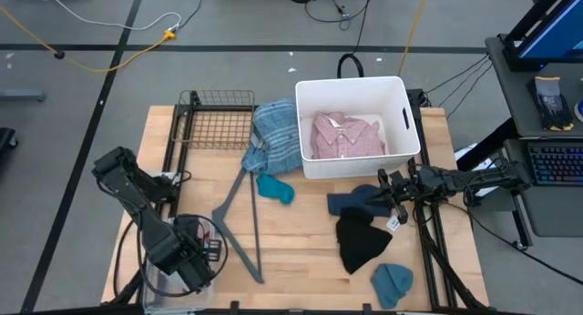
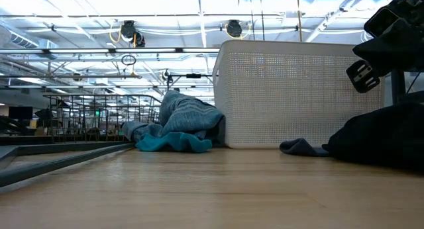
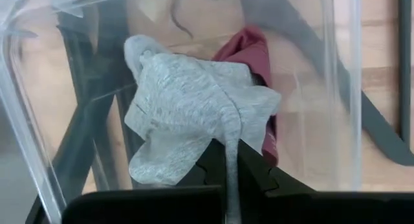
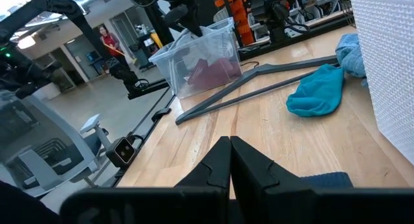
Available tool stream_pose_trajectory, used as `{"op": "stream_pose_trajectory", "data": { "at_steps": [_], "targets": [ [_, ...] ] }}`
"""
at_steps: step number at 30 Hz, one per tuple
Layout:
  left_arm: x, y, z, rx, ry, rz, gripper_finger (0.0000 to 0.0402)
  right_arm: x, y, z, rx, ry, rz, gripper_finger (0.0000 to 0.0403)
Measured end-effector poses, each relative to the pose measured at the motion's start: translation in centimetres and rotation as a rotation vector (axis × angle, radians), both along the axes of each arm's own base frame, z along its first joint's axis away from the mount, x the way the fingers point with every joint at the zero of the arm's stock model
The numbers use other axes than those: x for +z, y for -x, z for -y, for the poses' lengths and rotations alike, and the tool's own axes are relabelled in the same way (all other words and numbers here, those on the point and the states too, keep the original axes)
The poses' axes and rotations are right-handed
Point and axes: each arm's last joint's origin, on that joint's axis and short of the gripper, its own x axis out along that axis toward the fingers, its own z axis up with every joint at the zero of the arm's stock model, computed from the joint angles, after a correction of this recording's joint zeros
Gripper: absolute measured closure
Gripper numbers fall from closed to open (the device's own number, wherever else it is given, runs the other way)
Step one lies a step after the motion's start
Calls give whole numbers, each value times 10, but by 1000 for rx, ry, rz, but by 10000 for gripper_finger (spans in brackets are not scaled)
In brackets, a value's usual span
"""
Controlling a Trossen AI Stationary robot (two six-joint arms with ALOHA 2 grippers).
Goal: Pick & Place Cloths
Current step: Put the gray boxers into the transparent bin, then put the black boxers into the transparent bin
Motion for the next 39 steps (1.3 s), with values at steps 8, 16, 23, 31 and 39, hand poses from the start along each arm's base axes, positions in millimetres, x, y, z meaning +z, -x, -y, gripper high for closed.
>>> {"op": "stream_pose_trajectory", "data": {
  "at_steps": [8, 16, 23, 31, 39],
  "targets": [
    [-1, -3, 5, -28, 49, 39, 344, 0, 0, 0, 0, 3, 1, 399],
    [-1, -6, 10, -89, 107, 71, 256, 0, 0, 0, 0, 3, 1, 399],
    [21, -3, 11, -79, 263, 51, 215, 0, 0, 0, 0, 3, 1, 399],
    [75, -10, 3, -81, 145, 386, 263, 0, 0, 0, 0, 1, 0, 399],
    [99, -49, -12, -280, -71, 799, 347, 0, 0, 0, 0, 1, 0, 399]
  ]
}}
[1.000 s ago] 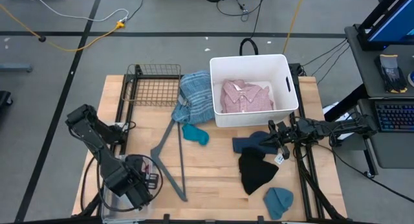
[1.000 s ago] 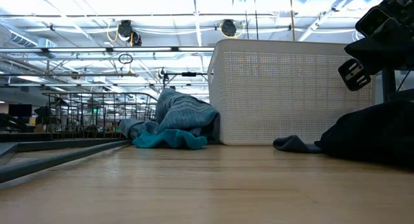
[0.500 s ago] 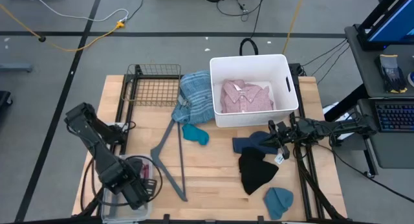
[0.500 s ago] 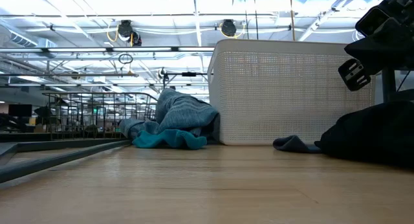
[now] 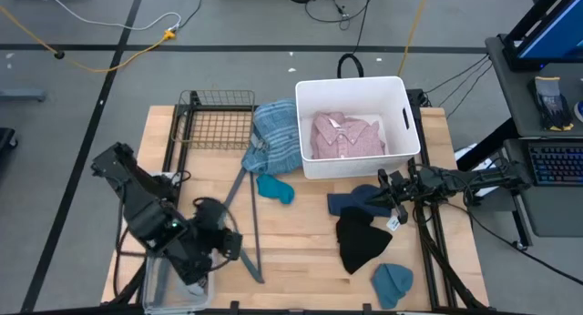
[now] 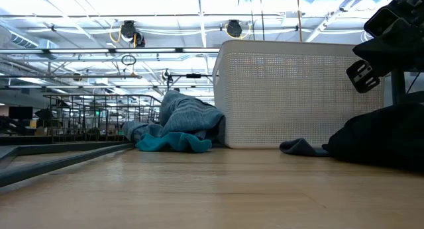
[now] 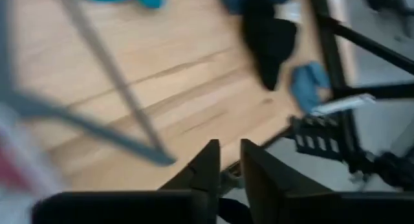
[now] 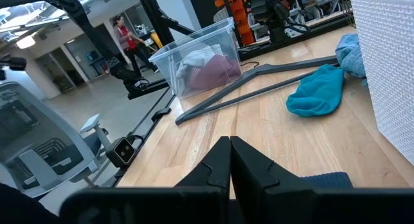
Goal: Pick & Place Cloths
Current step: Put the black boxers into the transparent bin
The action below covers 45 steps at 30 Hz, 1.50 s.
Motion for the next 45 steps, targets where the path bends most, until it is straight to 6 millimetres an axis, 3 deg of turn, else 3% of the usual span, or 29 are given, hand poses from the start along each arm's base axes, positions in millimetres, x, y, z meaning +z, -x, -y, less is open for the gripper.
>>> {"op": "stream_pose_trajectory", "data": {
  "at_steps": [4, 13, 19, 26, 30, 34, 39, 45],
  "targets": [
    [3, -27, -6, -114, -71, 102, 393, 0, 0, 0, 0, -1, 4, 399],
    [2, -81, -16, -384, -355, 265, 397, 9, -1, 0, 4, -14, 95, 399],
    [-10, -98, -22, -492, -572, 265, 398, 13, 0, -1, 43, -40, 133, 399],
    [-41, -114, -28, -499, -565, 363, 397, 24, 2, -4, 164, -134, 213, 399],
    [-67, -119, -30, -523, -535, 372, 400, 31, 3, -4, 167, -138, 279, 400],
    [-80, -121, -33, -522, -523, 407, 396, 30, 2, -5, 195, -118, 266, 402],
    [-83, -112, -37, -529, -546, 484, 397, 57, 2, -9, 239, -55, 303, 402],
    [-87, -85, -51, -518, -570, 496, 398, 79, -8, -21, 306, -7, 255, 402]
  ]
}}
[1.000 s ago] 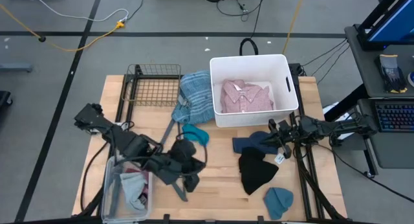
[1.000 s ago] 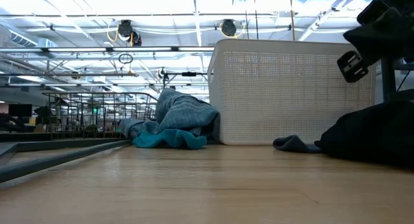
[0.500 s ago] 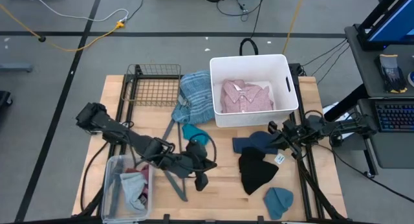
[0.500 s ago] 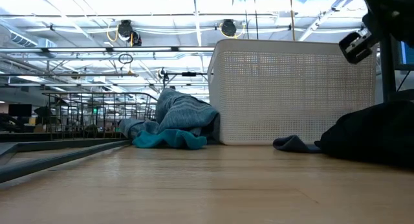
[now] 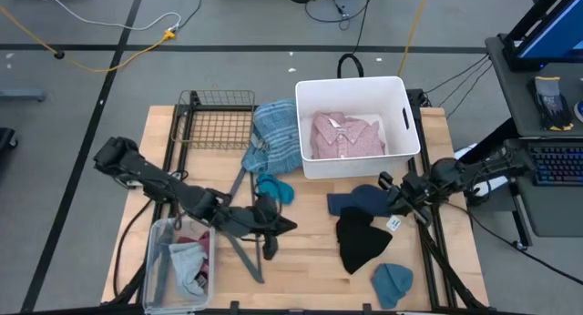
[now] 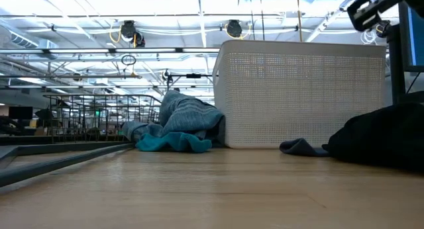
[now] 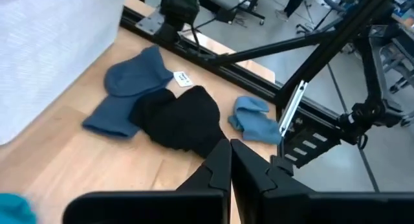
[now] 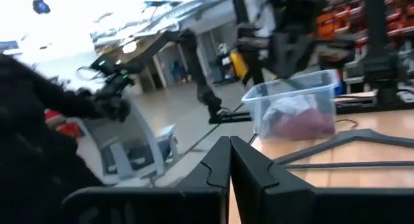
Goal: Pick & Place Cloths
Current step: Put the black boxers into the transparent bin
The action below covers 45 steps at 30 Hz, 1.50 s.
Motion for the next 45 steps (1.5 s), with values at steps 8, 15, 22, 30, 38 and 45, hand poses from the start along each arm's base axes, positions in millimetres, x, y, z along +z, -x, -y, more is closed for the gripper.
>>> {"op": "stream_pose_trajectory", "data": {
  "at_steps": [8, 15, 22, 30, 38, 45],
  "targets": [
    [0, 41, -21, 14, -11, 59, 398, 22, -18, -23, 55, 148, -194, 403],
    [-6, 71, -36, -6, -45, 93, 395, 38, -31, -47, 43, 293, -343, 403],
    [-10, 97, -48, -46, -61, 131, 391, 41, -48, -71, 33, 387, -526, 403],
    [0, 117, -56, -116, -97, 196, 394, 32, -70, -95, 6, 456, -872, 403],
    [11, 131, -61, -163, -143, 244, 399, 10, -83, -103, -97, 403, -1173, 400],
    [11, 134, -62, -200, -147, 230, 384, 3, -87, -99, -214, 290, -1300, 353]
  ]
}}
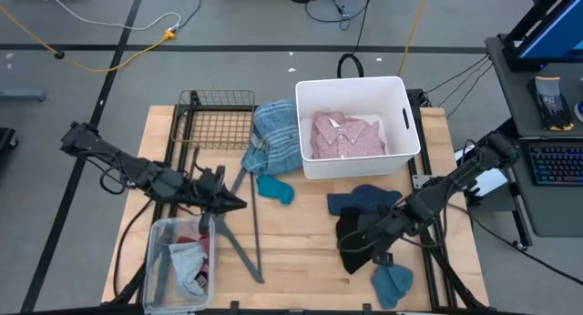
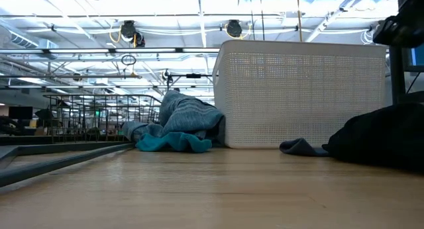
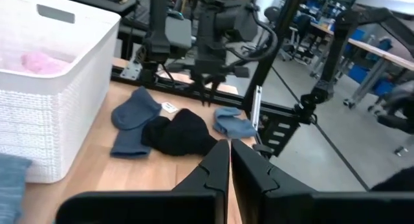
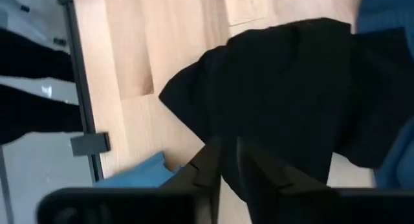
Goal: Pick & Place Cloths
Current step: Put the black boxers into the transparent bin
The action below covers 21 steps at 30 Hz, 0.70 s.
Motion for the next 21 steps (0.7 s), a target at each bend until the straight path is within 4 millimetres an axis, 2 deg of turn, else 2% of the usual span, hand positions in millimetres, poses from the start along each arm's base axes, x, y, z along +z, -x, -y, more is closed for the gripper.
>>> {"op": "stream_pose_trajectory", "data": {
  "at_steps": [7, 12, 16, 21],
  "targets": [
    [-1, 0, 0, -11, -5, -12, 397, -1, 0, 3, -33, 0, -25, 267],
    [-2, 0, 0, -11, -7, -20, 391, -6, 4, 1, 41, -51, -79, 217],
    [-2, 0, 0, -10, -6, -19, 382, -18, 11, 1, 78, -53, -130, 202],
    [-2, 0, 0, -10, -2, -19, 390, -31, 18, 2, 48, -39, -172, 201]
  ]
}}
